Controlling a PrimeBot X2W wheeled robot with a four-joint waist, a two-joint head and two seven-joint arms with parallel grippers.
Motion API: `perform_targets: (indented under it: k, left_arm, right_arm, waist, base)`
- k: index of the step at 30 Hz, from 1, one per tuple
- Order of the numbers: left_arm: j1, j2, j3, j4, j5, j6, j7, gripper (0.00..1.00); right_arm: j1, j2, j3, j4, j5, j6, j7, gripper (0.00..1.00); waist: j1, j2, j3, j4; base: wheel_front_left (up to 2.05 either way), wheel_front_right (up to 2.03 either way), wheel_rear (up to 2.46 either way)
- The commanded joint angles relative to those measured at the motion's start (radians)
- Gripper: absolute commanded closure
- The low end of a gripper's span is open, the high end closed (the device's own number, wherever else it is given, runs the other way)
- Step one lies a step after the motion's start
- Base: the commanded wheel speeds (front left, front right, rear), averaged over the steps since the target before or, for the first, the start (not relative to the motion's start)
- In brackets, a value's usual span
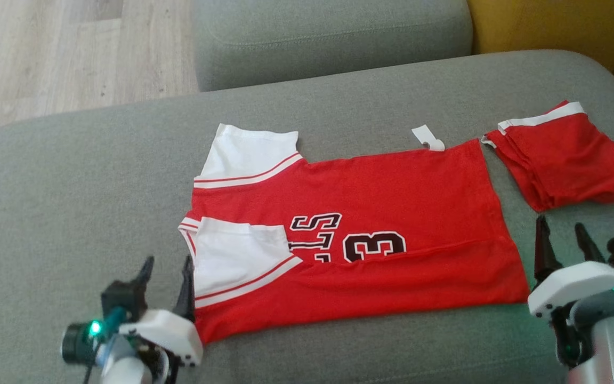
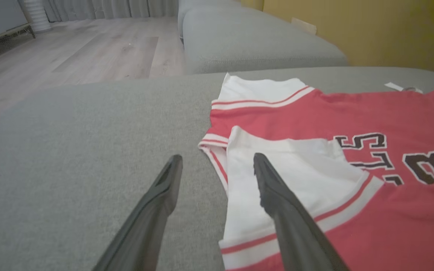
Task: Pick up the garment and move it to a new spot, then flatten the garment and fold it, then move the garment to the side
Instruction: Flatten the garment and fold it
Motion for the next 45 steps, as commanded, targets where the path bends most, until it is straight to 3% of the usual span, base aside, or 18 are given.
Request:
perform_targets:
  k: [1, 8, 14, 16, 21, 28, 35, 45]
  left_arm:
    - [-0.068, 0.022, 0.047, -0.061, -0.002, 0.004, -0.013, 0.0]
    - [-0.215, 0.088, 0.061, -0.13, 0.005, -0.062, 0.001, 0.0]
    - [-0.486, 0.16, 0.013, -0.041, -0.016, -0.176, 0.16, 0.0]
    - [-0.59, 0.186, -0.021, 0.014, -0.045, -0.195, 0.239, 0.0]
    - [-0.8, 0.275, -0.215, 0.104, -0.226, -0.202, 0.434, 0.0]
    - [-0.963, 0.393, -0.399, 0.168, -0.404, -0.202, 0.548, 0.0]
    - [-1.06, 0.467, -0.519, 0.269, -0.492, -0.202, 0.549, 0.0]
    - [-1.133, 0.479, -0.612, 0.371, -0.579, -0.202, 0.53, 0.0]
  right_arm:
    - [-0.02, -0.008, 0.03, -0.054, 0.003, -0.001, -0.017, 0.0]
    - [-0.083, -0.008, 0.076, -0.156, -0.002, -0.001, -0.006, 0.0]
    - [-0.177, -0.008, 0.124, -0.213, -0.014, -0.001, 0.025, 0.0]
    - [-0.214, -0.008, 0.144, -0.229, -0.022, -0.001, 0.034, 0.0]
    - [-0.309, -0.008, 0.211, -0.252, -0.018, -0.001, 0.047, 0.0]
    - [-0.38, -0.008, 0.273, -0.28, 0.003, -0.001, 0.045, 0.0]
    - [-0.401, -0.008, 0.326, -0.319, 0.033, -0.001, 0.037, 0.0]
    - [-0.4, -0.008, 0.33, -0.347, 0.03, -0.001, 0.04, 0.0]
  waist:
    - [0.0, 0.0, 0.007, -0.002]
    - [0.0, 0.0, 0.091, -0.017]
    - [0.0, 0.0, 0.195, -0.04]
    - [0.0, 0.0, 0.231, -0.054]
    - [0.0, 0.0, 0.316, -0.107]
    - [0.0, 0.0, 0.403, -0.157]
    - [0.0, 0.0, 0.462, -0.202]
    - [0.0, 0.0, 0.498, -0.224]
  base:
    - [0.0, 0.0, 0.0]
    - [0.0, 0.0, 0.0]
    - [0.0, 0.0, 0.0]
    - [0.0, 0.0, 0.0]
    - [0.0, 0.0, 0.0]
    - [0.0, 0.0, 0.0]
    - [0.0, 0.0, 0.0]
    - [0.0, 0.0, 0.0]
